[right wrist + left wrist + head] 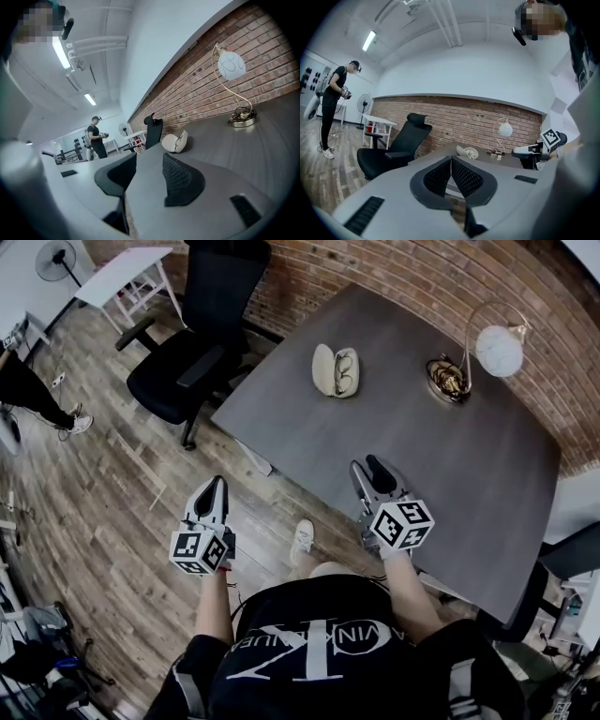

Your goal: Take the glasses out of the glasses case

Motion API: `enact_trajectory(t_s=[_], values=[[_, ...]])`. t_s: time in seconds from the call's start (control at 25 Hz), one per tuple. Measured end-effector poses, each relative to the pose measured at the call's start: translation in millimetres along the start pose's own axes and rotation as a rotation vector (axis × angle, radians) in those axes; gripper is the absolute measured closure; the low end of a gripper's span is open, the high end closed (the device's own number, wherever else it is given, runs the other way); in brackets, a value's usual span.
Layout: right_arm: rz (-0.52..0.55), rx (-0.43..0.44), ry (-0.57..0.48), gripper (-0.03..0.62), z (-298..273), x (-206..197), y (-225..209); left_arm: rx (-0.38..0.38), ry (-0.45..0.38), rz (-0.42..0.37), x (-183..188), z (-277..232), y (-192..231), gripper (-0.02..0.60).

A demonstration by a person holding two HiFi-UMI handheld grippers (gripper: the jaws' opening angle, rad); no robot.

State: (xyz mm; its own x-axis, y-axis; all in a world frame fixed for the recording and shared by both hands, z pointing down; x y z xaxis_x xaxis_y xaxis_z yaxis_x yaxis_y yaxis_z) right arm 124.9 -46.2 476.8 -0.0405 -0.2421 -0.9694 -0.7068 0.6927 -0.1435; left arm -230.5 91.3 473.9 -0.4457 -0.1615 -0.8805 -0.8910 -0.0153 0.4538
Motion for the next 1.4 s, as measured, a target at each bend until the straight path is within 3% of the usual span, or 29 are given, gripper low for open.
enact_trajectory(t_s=[0.96, 1.24, 1.4], values=[[-0.043, -0.054, 0.031, 0.428, -103, 21, -33, -0.130, 0.090, -0.012, 36, -133, 29, 0.560], [-0.061, -0.096, 0.044, 0.428, -116, 21, -42, -0.203, 0.144, -0.025, 32, -182, 27, 0.560], [-0.076, -0.154, 0.052, 0.428, -127, 27, -50, -0.285, 0.181, -0.042, 38, -227, 25, 0.560]])
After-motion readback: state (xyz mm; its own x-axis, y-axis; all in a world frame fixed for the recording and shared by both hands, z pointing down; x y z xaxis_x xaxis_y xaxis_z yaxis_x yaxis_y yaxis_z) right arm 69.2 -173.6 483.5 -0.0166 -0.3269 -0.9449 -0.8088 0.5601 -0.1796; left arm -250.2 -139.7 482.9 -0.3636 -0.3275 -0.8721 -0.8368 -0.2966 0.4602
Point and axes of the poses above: the fingertips, and each gripper's own axes: z backward along the fingers, y to its left, x out of its top, the point moved 8 cm from there along z, backward along the fingers, and after that the axes turned 15 degrees about z, right-handed, at the moved point
